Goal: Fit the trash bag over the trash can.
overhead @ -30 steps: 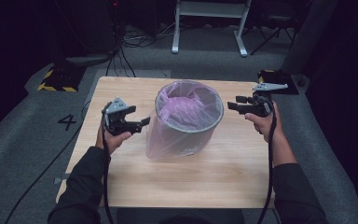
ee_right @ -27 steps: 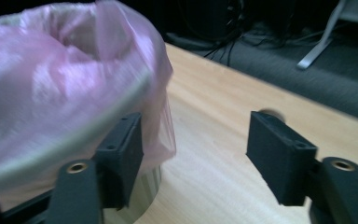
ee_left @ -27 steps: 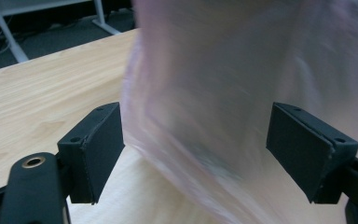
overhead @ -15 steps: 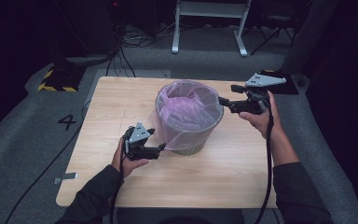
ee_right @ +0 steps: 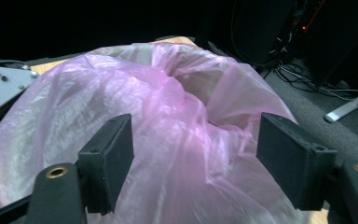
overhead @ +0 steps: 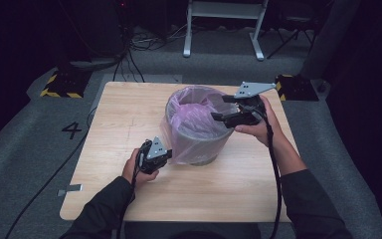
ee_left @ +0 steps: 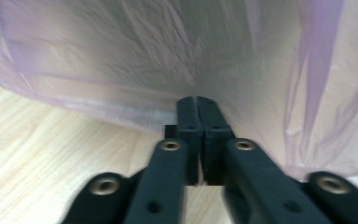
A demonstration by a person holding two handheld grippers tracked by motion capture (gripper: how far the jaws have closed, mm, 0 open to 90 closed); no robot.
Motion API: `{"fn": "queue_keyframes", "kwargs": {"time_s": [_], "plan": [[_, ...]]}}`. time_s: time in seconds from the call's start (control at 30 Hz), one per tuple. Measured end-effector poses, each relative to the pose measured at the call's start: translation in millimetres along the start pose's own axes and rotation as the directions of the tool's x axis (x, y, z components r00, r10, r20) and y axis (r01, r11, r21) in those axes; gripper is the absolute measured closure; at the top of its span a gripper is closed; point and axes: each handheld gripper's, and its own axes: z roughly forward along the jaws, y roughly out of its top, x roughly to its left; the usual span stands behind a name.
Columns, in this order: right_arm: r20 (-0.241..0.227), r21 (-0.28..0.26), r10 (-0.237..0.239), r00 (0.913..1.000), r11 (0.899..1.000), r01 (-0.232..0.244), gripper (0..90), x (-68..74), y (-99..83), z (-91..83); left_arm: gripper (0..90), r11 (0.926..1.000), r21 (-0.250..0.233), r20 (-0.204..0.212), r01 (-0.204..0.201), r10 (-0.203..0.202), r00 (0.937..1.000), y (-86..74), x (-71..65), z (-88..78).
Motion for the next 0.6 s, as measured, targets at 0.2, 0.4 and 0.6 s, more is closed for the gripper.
{"fn": "queue_keyframes", "kwargs": {"time_s": [0.2, 0.4, 0.6], "plan": [[-0.011, 0.03, 0.001, 0.9999, 1.0, -0.001, 27.7, 3.0, 6.0, 13.1, 23.6, 0.9952, -0.009, 0.01, 0.097, -0.097, 0.9952, -7.9, 4.7, -10.7], [-0.035, 0.117, -0.002, 0.9994, 0.993, 0.006, 28.1, 1.7, 3.6, 27.6, 17.2, 0.9871, -0.104, -0.034, 0.122, -0.126, 0.9914, -10.7, 5.9, -43.3], [-0.049, 0.181, -0.02, 0.9986, 0.983, 0.029, 28.3, 0.2, 1.7, 37.1, 15.9, 0.9953, 0.007, -0.08, 0.097, -0.096, 0.9921, -26.0, 4.7, -50.7]]}}
